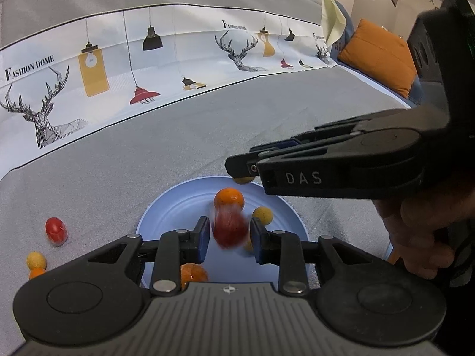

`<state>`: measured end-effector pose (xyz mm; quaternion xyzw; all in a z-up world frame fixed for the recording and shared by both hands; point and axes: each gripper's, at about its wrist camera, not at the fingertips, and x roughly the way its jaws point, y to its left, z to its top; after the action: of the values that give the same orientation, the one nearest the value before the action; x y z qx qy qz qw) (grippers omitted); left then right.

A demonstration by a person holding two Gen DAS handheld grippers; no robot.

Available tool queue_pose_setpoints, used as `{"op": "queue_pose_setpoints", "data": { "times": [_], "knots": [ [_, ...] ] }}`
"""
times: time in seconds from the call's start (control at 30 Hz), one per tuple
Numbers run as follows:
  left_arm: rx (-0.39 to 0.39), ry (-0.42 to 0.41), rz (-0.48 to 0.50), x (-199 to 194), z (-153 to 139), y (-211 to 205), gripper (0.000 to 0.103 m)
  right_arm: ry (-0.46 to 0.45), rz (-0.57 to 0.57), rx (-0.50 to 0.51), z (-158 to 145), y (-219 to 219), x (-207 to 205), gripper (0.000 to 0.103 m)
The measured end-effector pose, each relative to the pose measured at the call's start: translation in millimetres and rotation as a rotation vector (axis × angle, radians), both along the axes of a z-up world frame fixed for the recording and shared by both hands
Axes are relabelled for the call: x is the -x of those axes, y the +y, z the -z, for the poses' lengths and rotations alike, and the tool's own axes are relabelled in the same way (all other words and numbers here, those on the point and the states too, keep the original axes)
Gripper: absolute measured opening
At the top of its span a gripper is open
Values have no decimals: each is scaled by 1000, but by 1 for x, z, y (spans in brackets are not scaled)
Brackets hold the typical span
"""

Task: Organize fruits
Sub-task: 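Open both grippers to drop the tomato and yellow fruit onto the plate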

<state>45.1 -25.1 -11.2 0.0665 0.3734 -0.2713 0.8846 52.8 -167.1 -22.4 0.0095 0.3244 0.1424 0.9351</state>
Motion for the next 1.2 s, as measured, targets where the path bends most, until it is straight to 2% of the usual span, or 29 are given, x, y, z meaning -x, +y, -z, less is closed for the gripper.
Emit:
{"op": "queue_pose_setpoints", "data": {
  "times": [1.2],
  "knots": [
    [21,-15,-86,-4,-8,13,31,-9,25,16,-2,-3,0,26]
  ]
}}
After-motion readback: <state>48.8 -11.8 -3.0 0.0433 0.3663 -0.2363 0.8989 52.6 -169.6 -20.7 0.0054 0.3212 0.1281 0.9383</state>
